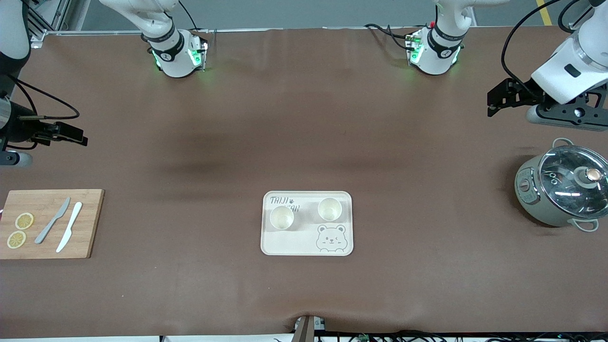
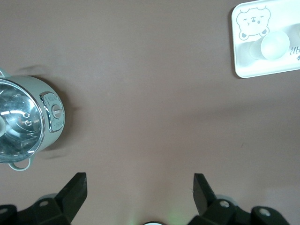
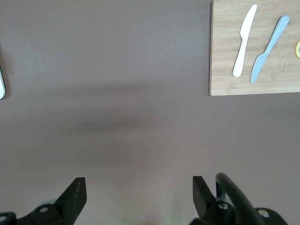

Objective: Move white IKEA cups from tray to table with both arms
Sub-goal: 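Reach the left gripper down to the white cup on the tray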

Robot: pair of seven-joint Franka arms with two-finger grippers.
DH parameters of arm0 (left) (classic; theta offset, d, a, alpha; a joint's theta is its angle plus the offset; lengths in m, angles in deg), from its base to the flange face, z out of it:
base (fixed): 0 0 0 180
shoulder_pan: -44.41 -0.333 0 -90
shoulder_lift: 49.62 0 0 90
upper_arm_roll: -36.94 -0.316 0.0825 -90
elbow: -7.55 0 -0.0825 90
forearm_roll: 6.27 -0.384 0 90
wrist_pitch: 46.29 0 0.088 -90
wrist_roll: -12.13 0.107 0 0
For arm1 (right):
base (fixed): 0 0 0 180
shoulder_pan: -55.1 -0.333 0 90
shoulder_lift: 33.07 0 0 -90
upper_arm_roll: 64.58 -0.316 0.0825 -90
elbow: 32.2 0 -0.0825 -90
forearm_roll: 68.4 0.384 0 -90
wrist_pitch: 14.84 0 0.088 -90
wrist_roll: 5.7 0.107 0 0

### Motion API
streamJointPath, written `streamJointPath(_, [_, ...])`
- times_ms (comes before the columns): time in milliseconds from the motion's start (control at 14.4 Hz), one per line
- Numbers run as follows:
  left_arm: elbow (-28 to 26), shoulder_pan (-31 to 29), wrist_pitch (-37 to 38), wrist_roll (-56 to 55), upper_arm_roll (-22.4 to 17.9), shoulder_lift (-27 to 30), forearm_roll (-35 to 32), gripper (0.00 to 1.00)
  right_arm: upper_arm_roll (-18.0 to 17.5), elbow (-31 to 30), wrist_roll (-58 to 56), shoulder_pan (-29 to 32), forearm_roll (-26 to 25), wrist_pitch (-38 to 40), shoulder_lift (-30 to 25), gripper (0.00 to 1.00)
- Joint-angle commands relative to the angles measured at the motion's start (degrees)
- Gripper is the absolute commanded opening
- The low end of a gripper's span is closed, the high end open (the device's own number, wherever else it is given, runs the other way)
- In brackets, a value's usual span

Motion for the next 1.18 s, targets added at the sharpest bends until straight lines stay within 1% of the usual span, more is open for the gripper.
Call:
streamJointPath(0, [0.8,-0.27,0.58,0.37,0.15,-0.15,1.09,1.0,0.13,-1.3,0.77,-0.45,0.43,-0.6,-1.25,1.0])
streamJointPath(209, [0.8,0.25,0.49,0.19,0.15,-0.59,1.18,1.0,0.13,-1.3,0.77,-0.54,0.43,-0.51,-1.25,1.0])
streamJointPath(348, [0.8,0.78,-1.43,0.54,0.59,-1.81,1.35,1.0,0.13,-1.39,0.77,-0.89,0.43,-0.51,-1.25,1.0])
streamJointPath(557, [0.8,0.87,-2.06,-0.25,0.77,-2.26,2.93,1.0,0.13,-1.3,0.77,-0.98,0.43,-0.51,-1.25,1.0])
streamJointPath(696, [0.89,1.65,-2.23,-3.48,1.29,-3.84,2.58,1.0,0.13,-1.3,0.77,-0.98,0.43,-0.51,-1.25,1.0])
streamJointPath(765, [1.94,3.14,-3.1,-6.55,1.73,-5.24,2.32,1.0,0.13,-1.3,0.77,-0.98,0.43,-0.6,-1.25,1.0])
streamJointPath(904, [6.49,5.16,-4.51,-12.18,1.82,-10.58,2.32,1.0,0.13,-1.39,0.77,-0.98,0.43,-0.6,-1.25,1.0])
streamJointPath(1043, [10.8,7.36,-4.78,-15.61,1.73,-15.6,2.06,1.0,0.13,-1.39,0.77,-0.98,0.43,-0.6,-1.25,1.0])
streamJointPath(1113, [11.61,8.33,-6.09,-16.85,1.82,-17.19,2.06,1.0,0.13,-1.39,0.77,-0.98,0.43,-0.6,-1.25,1.0])
